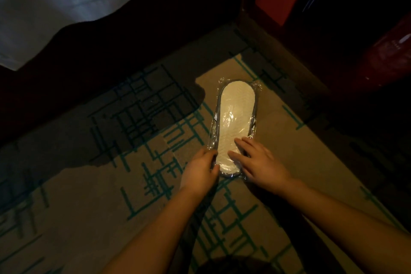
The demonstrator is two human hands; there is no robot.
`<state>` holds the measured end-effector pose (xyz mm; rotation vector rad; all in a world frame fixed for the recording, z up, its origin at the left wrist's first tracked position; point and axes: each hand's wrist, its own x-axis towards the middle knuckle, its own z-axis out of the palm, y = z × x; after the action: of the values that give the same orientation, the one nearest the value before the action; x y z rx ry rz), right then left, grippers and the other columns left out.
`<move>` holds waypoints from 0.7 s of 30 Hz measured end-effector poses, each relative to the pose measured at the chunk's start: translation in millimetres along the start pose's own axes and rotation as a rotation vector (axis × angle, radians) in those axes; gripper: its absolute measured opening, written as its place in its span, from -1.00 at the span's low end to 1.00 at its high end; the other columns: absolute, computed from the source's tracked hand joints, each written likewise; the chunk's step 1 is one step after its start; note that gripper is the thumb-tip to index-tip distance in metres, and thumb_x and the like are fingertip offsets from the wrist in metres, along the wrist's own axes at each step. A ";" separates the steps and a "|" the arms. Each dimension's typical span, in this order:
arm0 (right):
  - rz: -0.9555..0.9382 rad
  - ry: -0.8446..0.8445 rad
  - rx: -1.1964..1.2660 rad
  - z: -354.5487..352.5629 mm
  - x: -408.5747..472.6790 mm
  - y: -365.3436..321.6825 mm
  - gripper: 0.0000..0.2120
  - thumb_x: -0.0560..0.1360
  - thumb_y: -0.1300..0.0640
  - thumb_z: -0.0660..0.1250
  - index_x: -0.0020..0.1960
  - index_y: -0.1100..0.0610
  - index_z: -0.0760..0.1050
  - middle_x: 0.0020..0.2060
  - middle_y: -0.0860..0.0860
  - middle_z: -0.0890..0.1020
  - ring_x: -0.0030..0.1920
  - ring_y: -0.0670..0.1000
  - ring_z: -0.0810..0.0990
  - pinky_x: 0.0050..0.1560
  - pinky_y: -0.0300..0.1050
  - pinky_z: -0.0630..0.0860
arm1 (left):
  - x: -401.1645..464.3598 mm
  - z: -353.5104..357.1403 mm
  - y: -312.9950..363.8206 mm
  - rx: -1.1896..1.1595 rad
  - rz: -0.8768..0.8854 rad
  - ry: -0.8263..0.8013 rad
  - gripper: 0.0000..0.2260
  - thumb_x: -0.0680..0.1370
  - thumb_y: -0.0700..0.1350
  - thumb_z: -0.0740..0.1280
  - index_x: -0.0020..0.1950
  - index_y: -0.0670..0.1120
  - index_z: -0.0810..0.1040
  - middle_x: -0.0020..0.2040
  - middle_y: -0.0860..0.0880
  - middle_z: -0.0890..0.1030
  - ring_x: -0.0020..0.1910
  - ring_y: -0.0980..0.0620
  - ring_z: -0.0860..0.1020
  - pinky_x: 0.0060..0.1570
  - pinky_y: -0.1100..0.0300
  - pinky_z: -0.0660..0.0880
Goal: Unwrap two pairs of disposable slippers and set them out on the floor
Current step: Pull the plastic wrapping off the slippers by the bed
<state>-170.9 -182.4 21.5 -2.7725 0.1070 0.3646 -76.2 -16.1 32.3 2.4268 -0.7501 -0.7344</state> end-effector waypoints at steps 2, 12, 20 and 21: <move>-0.005 -0.013 0.026 -0.2 1.5 -2.5 -0.54 0.55 0.00 0.17 0.44 -0.10 0.23 0.52 0.06 0.15 0.52 0.12 0.05 0.42 0.11 0.16 | -0.4 0.6 -0.7 -0.036 -0.050 0.033 -0.78 0.51 -0.11 0.30 0.16 -0.02 0.51 0.16 -0.02 0.52 0.04 0.07 0.52 0.08 0.18 0.51; -0.042 0.058 0.066 -9.1 15.9 -7.5 -0.68 0.50 0.07 0.29 0.25 0.00 0.48 0.35 0.08 0.41 0.36 0.10 0.31 0.23 0.04 0.44 | -20.0 0.9 -3.2 -0.044 -0.032 0.040 -0.86 0.54 -0.16 0.27 0.02 -0.07 0.60 0.04 -0.04 0.59 -0.03 0.09 0.53 0.04 0.23 0.51; -0.029 0.088 -0.009 -3.9 22.8 -10.0 -0.65 0.44 0.03 0.35 0.22 -0.02 0.47 0.28 0.05 0.44 0.29 0.08 0.35 0.13 -0.02 0.46 | -55.3 9.5 -18.4 -0.018 0.092 0.061 -0.78 0.55 -0.11 0.23 0.17 0.02 0.54 0.13 0.04 0.52 0.09 0.19 0.42 0.07 0.41 0.32; -0.027 0.087 -0.011 -4.1 23.2 -9.8 -0.63 0.43 0.03 0.35 0.23 -0.02 0.46 0.28 0.05 0.44 0.29 0.08 0.35 0.12 -0.02 0.46 | -59.3 9.9 -21.2 0.048 0.148 0.045 -0.79 0.56 -0.09 0.21 0.14 0.02 0.56 0.12 0.04 0.51 0.10 0.17 0.42 0.09 0.37 0.34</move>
<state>-146.4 -175.3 22.3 -2.7981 0.0883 0.2381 -116.4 33.3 33.0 2.3910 -0.9278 -0.6090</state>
